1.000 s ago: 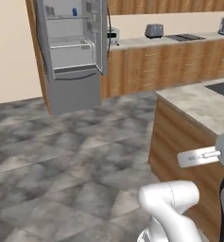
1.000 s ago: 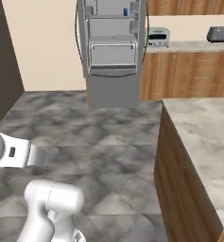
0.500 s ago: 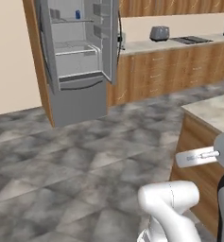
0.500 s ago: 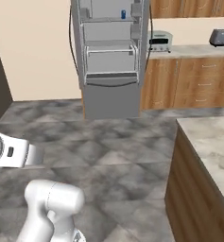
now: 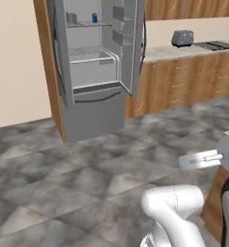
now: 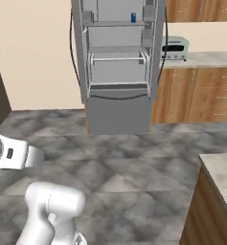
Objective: Open the fridge, grab two sodas, and place both sodas inside the bowl with ice on the dining counter.
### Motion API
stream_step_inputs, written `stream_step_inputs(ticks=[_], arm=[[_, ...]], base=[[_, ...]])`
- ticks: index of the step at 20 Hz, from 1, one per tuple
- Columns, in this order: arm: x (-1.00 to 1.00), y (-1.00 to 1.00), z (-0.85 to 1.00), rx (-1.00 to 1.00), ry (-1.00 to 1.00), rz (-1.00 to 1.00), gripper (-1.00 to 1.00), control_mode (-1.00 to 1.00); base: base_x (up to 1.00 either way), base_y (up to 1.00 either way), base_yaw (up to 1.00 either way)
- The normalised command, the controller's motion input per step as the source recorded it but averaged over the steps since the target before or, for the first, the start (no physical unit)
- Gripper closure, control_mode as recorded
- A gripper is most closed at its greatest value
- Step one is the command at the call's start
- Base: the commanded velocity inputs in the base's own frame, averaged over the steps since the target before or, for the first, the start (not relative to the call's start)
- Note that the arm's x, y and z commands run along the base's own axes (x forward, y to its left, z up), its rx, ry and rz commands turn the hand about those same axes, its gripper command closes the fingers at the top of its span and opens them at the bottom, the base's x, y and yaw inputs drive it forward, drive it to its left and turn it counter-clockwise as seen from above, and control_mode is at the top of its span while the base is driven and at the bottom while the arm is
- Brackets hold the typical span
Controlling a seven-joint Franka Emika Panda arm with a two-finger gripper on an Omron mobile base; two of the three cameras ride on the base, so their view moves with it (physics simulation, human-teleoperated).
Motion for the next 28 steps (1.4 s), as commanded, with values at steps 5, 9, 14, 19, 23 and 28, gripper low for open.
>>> stream_step_inputs(ticks=[5,9,14,19,23,28], arm=[[0.00,0.00,0.00,0.00,0.00,0.00,-1.00,1.00],[0.00,0.00,0.00,0.00,0.00,0.00,-1.00,1.00],[0.00,0.00,0.00,0.00,0.00,0.00,-1.00,1.00],[0.00,0.00,0.00,0.00,0.00,0.00,-1.00,1.00],[0.00,0.00,0.00,0.00,0.00,0.00,-1.00,1.00],[0.00,0.00,0.00,0.00,0.00,0.00,-1.00,1.00]], base=[[1.00,-0.30,0.21],[1.00,-0.40,0.18],[1.00,-0.32,0.13],[1.00,-0.25,0.12],[1.00,-0.31,0.09],[1.00,-0.27,0.06]])
